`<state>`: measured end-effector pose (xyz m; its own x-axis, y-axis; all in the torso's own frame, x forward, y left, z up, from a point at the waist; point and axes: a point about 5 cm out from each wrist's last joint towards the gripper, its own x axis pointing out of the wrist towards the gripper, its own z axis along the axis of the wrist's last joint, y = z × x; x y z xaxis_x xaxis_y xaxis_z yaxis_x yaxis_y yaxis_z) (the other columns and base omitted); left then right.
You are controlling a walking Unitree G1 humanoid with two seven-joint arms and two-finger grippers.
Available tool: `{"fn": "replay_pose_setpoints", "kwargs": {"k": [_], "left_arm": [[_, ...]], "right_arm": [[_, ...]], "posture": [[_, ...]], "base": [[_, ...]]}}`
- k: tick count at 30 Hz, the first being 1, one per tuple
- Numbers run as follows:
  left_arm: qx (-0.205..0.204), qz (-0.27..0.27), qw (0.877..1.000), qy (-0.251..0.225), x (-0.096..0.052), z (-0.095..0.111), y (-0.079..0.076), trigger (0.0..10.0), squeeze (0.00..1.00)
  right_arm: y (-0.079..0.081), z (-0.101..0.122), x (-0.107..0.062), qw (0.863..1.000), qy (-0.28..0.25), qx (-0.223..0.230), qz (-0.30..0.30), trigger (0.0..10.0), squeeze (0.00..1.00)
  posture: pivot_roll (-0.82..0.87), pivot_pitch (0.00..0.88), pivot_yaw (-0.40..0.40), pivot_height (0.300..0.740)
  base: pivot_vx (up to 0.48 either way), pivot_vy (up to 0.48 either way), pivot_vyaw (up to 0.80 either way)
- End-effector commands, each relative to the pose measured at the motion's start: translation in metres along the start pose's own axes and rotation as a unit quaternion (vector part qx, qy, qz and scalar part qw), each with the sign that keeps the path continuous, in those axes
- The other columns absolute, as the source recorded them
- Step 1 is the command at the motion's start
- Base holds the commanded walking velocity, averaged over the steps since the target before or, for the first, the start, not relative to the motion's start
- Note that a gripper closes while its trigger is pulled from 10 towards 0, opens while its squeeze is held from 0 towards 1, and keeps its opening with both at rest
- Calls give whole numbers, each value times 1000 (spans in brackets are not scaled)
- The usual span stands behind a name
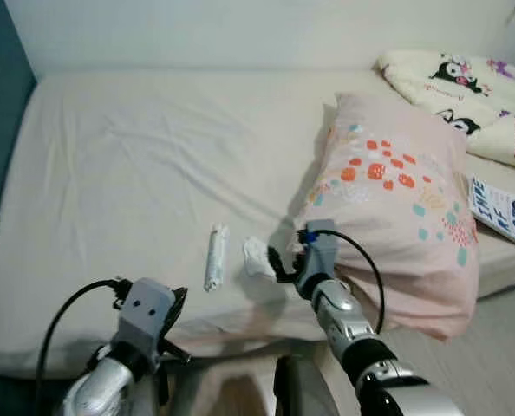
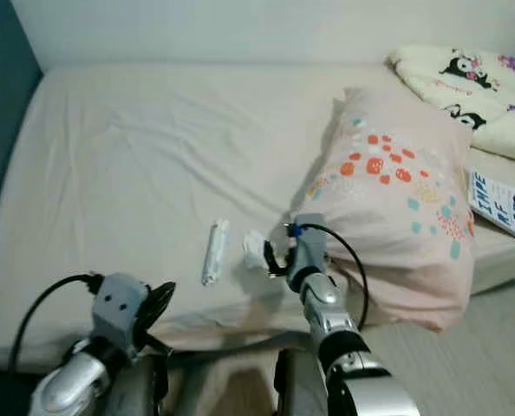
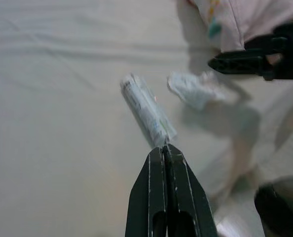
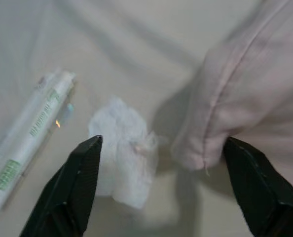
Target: Clean up the room
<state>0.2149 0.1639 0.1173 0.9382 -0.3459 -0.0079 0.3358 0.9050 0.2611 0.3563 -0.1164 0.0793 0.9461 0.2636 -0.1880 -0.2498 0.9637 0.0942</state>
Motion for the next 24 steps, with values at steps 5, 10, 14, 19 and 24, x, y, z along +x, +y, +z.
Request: {"fn": "replay_pose_setpoints", "kwargs": {"k": [5,10,14,19,24], "left_arm": [[20,-4,1000,14,-12,5,1,10000,0],[25,-4,999,22,-24,9,2,10000,0],[27,-9,999,33,-32,12,-1,10000,0],[29,-13,999,41,-36,14,-3,10000,0],[29,-14,998,48,-41,17,-2,10000,0]], "right_arm": [[4,-8,1,999,37,-9,16,10000,1000],[11,-9,3,999,45,-6,24,10000,1000],[16,-7,5,999,42,2,33,10000,1000],[16,-4,7,999,39,4,28,10000,1000],[14,1,9,999,37,4,19,10000,8]], "posture": [[229,349,-213,597],[259,362,-204,597],[276,371,-202,597],[301,381,-194,597],[316,383,-189,597]], "base": [[0,0,0],[0,0,0],[0,0,0],[0,0,0],[0,0,0]]}}
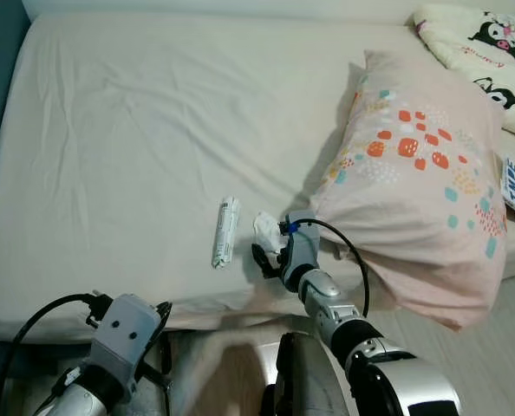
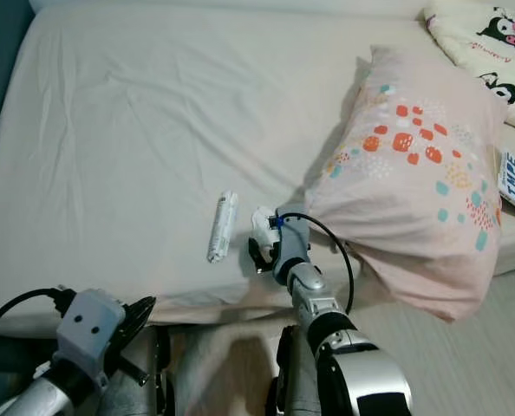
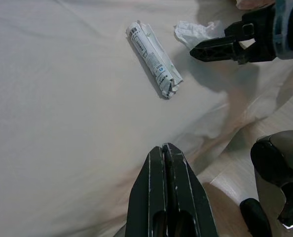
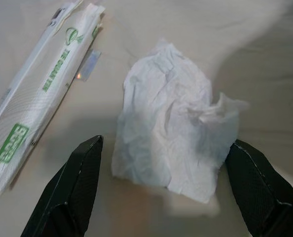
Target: Clean up the room
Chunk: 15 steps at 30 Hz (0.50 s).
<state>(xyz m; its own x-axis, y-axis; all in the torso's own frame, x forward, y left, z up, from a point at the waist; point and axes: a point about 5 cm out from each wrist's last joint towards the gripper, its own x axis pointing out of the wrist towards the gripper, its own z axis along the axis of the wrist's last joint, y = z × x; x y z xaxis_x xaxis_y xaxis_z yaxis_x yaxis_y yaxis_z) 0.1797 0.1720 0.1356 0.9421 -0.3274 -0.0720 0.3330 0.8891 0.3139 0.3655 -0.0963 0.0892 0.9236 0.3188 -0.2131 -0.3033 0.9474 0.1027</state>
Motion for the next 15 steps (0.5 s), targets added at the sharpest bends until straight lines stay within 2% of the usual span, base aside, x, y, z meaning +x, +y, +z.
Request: {"fn": "replay_pose_setpoints", "kwargs": {"k": [1,8,9,15], "left_arm": [[2,-14,1000,14,-5,-2,-3,10000,0],[-10,-16,1000,12,-7,4,-4,10000,0],[-13,-24,1000,11,-8,5,-6,10000,0],[-15,-42,999,15,-11,6,-11,10000,0]], "right_arm": [[-3,-10,-3,1000,21,6,-9,10000,8],[-2,-6,-1,1000,21,10,-8,10000,0],[-2,-5,0,1000,21,13,-6,39,0],[-1,-7,0,1000,26,17,-2,0,0]], "posture": [[316,383,-189,597],[340,393,-181,597],[341,392,-182,597],[340,390,-185,597]], "base": [[0,0,0],[0,0,0],[0,0,0],[0,0,0]]}}
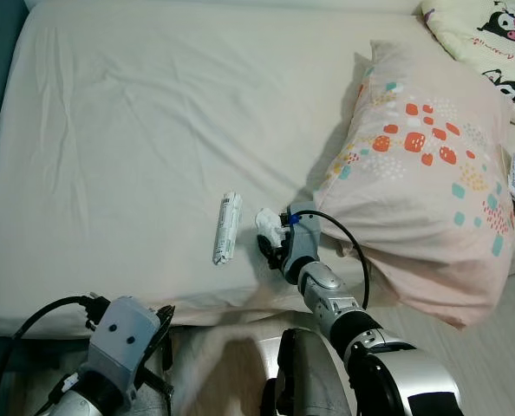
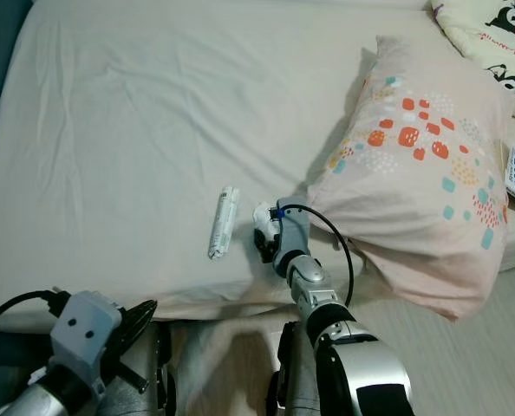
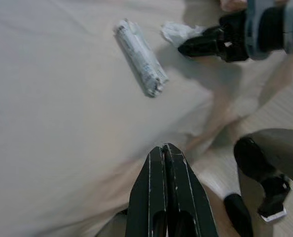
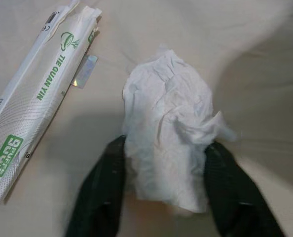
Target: Clean up the room
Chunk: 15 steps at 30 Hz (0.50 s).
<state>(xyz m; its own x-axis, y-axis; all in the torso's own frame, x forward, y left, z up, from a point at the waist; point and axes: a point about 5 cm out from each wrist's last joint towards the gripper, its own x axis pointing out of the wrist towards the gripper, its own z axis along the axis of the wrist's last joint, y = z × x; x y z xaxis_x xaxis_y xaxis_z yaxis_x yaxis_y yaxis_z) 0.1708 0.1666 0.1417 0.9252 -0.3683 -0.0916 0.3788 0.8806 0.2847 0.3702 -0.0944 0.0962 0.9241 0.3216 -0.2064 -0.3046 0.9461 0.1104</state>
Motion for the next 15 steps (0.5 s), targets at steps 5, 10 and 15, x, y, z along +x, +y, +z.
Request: {"fn": "replay_pose_setpoints", "kwargs": {"k": [5,10,15], "left_arm": [[5,-29,999,17,-3,-4,-8,10000,0],[6,-29,999,17,-2,-4,-8,10000,0],[7,-29,999,18,1,-5,-8,10000,0]], "right_arm": [[-3,-20,-5,999,43,11,-4,0,0],[-3,-21,-6,999,44,11,-5,0,0],[-5,-21,-6,999,45,12,-6,0,0]], "posture": [[336,382,-190,597],[335,378,-191,597],[331,366,-192,597]], "base": [[0,0,0],[0,0,0],[0,0,0]]}}
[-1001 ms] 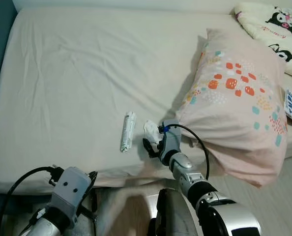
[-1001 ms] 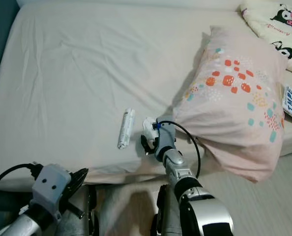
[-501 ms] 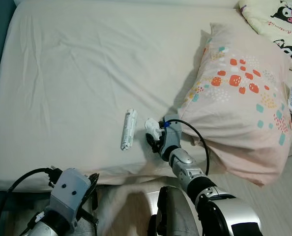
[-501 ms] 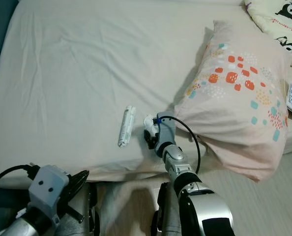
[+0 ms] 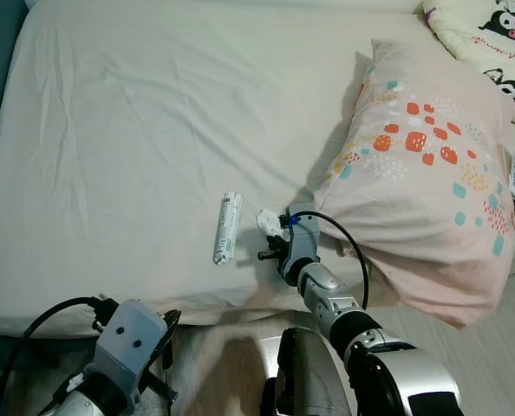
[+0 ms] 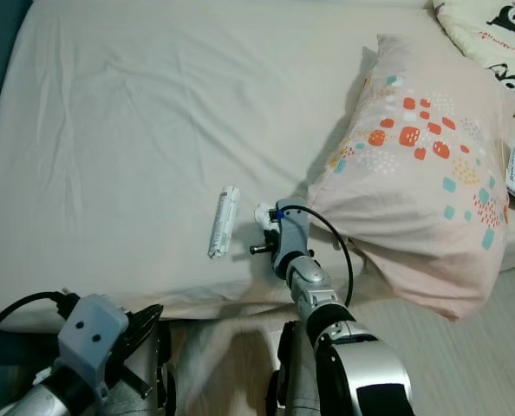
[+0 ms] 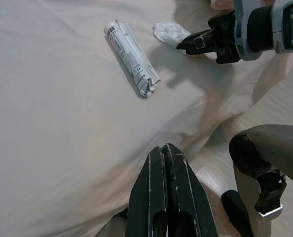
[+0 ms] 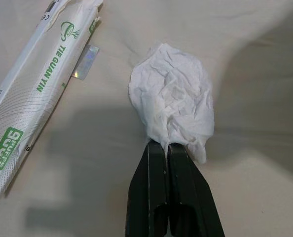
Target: Clean up the room
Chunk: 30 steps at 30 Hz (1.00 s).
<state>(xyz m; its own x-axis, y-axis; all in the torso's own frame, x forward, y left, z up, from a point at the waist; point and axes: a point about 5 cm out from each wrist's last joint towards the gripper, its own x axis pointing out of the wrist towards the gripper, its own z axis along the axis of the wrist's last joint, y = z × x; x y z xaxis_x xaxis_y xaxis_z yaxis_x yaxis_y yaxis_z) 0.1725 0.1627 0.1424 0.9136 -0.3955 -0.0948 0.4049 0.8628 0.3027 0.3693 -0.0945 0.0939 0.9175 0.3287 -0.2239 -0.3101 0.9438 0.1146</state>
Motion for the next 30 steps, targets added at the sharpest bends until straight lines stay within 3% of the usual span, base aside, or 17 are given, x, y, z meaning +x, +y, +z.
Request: {"fn": "replay_pose_setpoints", "kwargs": {"k": [1,7,9,10,13,16,18,21,23,27,28,30], "left_arm": [[-4,-16,1000,21,-1,-7,-5,10000,0],[-1,-17,1000,20,3,-9,-5,10000,0],[0,-14,1000,20,5,-12,-3,10000,0],[-3,4,1000,18,10,-17,2,10000,0],[-6,17,1000,18,14,-22,6,10000,0],[-15,39,999,14,22,-32,12,10000,0],[-30,52,998,15,32,-42,13,10000,0],[-36,55,998,16,37,-45,13,10000,0],[-56,69,996,17,52,-49,15,10000,0],[-84,93,992,18,70,-50,19,10000,0],[-96,105,990,2,83,-45,19,10000,0],[-97,107,990,-4,87,-43,19,10000,0]], "right_arm": [[-6,-18,-6,999,35,11,-10,0,0],[-9,-19,-7,999,35,12,-12,0,0],[-10,-19,-7,999,30,19,-14,0,0],[-8,-20,-8,999,19,27,-3,0,0],[-7,-21,-9,999,11,33,5,0,0],[-4,-30,-15,999,-8,46,27,0,0],[-1,-47,-28,998,-20,32,50,0,0],[0,-53,-34,998,-25,24,60,0,0],[0,-61,-48,997,-39,3,63,0,0],[-2,-58,-61,996,-75,-18,38,0,0],[-3,-49,-69,993,-111,-28,3,10000,0],[-4,-47,-70,992,-119,-29,-8,10000,0]], "posture": [[331,362,-192,597],[310,331,-201,597],[286,300,-210,597],[233,235,-220,597],[225,225,-220,597],[160,151,-210,597],[96,79,-181,597],[90,73,-178,597],[53,32,-135,597],[35,18,-115,597],[6,6,-90,597],[6,6,-90,597]], "base": [[0,0,0],[0,0,0],[0,0,0],[0,0,0],[0,0,0],[0,0,0],[0,0,0],[0,0,0],[0,0,0],[0,0,0],[0,0,0],[0,0,0]]}}
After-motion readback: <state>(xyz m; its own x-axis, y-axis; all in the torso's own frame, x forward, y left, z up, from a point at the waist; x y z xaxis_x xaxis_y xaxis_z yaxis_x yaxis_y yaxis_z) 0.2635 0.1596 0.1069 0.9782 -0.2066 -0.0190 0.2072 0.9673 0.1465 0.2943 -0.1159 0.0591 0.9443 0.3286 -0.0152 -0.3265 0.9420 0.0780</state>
